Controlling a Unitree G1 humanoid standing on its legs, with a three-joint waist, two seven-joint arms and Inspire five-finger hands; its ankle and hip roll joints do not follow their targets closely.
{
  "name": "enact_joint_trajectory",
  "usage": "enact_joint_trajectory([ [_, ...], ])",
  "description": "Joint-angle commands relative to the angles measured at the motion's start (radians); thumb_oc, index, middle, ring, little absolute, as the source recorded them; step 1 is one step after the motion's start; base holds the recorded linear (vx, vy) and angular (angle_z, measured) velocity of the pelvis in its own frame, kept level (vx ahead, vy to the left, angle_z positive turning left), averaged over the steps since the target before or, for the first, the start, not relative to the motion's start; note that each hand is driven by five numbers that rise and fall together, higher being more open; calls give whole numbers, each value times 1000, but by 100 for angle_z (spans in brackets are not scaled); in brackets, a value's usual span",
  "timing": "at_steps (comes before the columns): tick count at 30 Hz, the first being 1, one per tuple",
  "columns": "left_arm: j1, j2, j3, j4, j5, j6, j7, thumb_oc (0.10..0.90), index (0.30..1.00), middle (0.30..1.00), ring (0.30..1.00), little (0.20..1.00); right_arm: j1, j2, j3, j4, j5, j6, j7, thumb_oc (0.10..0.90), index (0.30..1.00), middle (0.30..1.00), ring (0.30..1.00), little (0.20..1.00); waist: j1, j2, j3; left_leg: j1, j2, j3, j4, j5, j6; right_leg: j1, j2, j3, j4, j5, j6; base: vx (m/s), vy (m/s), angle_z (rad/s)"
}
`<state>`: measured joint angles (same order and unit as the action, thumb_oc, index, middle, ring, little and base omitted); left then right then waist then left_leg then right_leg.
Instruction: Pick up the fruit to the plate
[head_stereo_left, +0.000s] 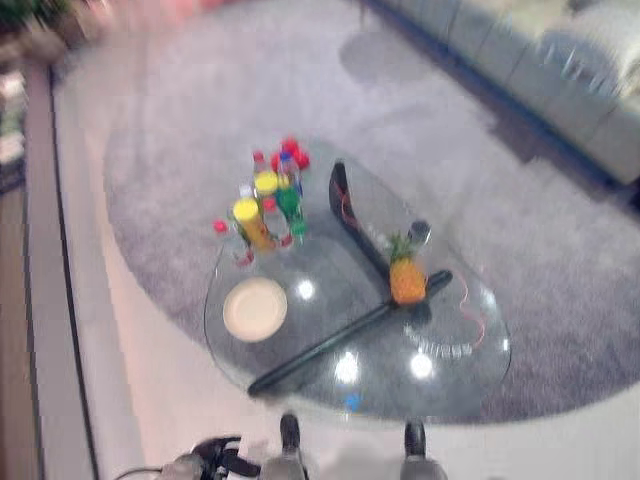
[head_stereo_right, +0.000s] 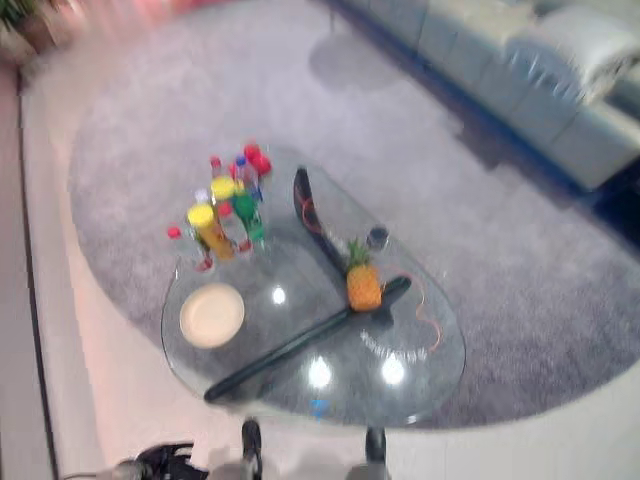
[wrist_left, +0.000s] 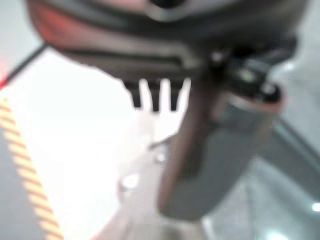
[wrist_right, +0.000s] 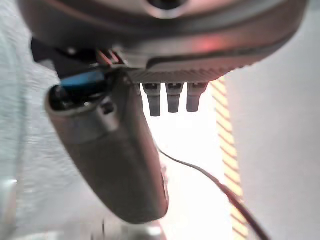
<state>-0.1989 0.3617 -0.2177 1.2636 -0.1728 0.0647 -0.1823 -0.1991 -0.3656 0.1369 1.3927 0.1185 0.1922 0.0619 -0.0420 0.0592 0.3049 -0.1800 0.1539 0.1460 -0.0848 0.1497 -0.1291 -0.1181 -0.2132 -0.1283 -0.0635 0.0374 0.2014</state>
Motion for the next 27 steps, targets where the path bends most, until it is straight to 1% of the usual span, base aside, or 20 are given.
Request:
enact_joint_trajectory([
  [1,-29,3,1,40,-69,21,-50,800,900,900,900,900,-15,-51,-11,11,49,56,-21,800,900,900,900,900,12,-12,64,-11,52,-51,-2,-38,-28,-91,-57,-3,7,109,3,-125,-5,-1],
  [4,-77,21,-10,23,-172,9,-79,800,900,900,900,900,-53,-73,0,-16,87,40,-32,800,900,900,900,900,15,-13,121,-80,42,-62,12,-17,-31,-171,-57,4,52,104,-4,-143,-3,-4],
  [5,-104,32,-10,13,-232,-4,-76,800,900,900,900,900,-69,-83,3,-28,106,9,-50,800,900,900,900,900,17,-14,149,-134,38,-73,48,-15,-31,-220,-61,9,85,101,-8,-148,-18,-6],
  [6,-109,34,-9,11,-251,-8,-72,800,900,900,900,900,-72,-85,4,-30,112,-1,-57,800,900,900,900,900,18,-14,152,-146,38,-76,58,-16,-31,-231,-62,9,92,100,-8,-139,-27,-10],
  [8,-145,43,12,-30,-346,-31,-28,800,900,900,900,900,-96,-91,-3,-60,161,-52,-121,800,900,900,900,900,19,-16,180,-210,35,-86,105,-22,-31,-291,-67,13,139,91,-7,-120,-37,-10],
  [10,-169,53,32,-74,-416,-38,3,800,900,900,900,900,-112,-95,-7,-84,188,-77,-148,800,900,900,900,900,19,-19,199,-259,30,-93,138,-28,-31,-340,-70,18,174,84,-5,-124,-47,1],
  [12,-183,54,45,-101,-452,-52,16,800,900,900,900,900,-125,-90,-12,-105,216,-119,-186,800,900,900,900,900,19,-21,214,-298,24,-99,170,-34,-28,-380,-69,24,206,77,-6,-86,-43,5],
  [13,-187,55,46,-108,-462,-57,19,800,900,900,900,900,-128,-87,-12,-115,229,-134,-201,800,900,900,900,900,19,-22,215,-316,20,-103,184,-36,-28,-397,-68,26,217,75,-6,-57,-45,5],
  [14,-191,54,47,-116,-465,-68,31,800,900,900,900,900,-135,-83,-18,-129,238,-163,-223,800,900,900,900,900,18,-22,215,-343,15,-110,209,-43,-28,-421,-68,28,235,70,-7,-47,-45,10],
  [18,-212,61,54,-129,-498,-109,99,800,900,900,900,900,-161,-81,-19,-167,256,-220,-275,800,900,900,900,900,11,-31,215,-442,5,-129,308,-67,-24,-511,-63,41,299,60,-12,-31,-43,11],
  [22,-230,76,69,-140,-520,-140,146,800,900,900,900,900,-187,-87,-21,-187,276,-250,-305,800,900,900,900,900,9,-38,215,-502,0,-141,367,-87,-19,-567,-58,51,341,51,-17,-10,-33,4],
  [23,-234,78,69,-147,-518,-148,159,800,900,900,900,900,-193,-85,-20,-193,284,-258,-318,800,900,900,900,900,9,-39,215,-520,0,-145,390,-100,-18,-584,-55,56,359,42,-19,-6,-28,6],
  [25,-238,76,65,-159,-510,-170,183,800,900,900,900,900,-199,-79,-25,-202,280,-285,-342,800,900,900,900,900,10,-39,215,-550,-5,-152,418,-111,-14,-615,-49,63,383,35,-23,-8,-26,10],
  [27,-237,78,67,-159,-509,-191,203,800,900,900,900,900,-202,-77,-28,-203,276,-300,-349,800,900,900,900,900,10,-40,215,-567,-6,-157,441,-121,-12,-635,-46,66,404,29,-24,1,-27,6],
])
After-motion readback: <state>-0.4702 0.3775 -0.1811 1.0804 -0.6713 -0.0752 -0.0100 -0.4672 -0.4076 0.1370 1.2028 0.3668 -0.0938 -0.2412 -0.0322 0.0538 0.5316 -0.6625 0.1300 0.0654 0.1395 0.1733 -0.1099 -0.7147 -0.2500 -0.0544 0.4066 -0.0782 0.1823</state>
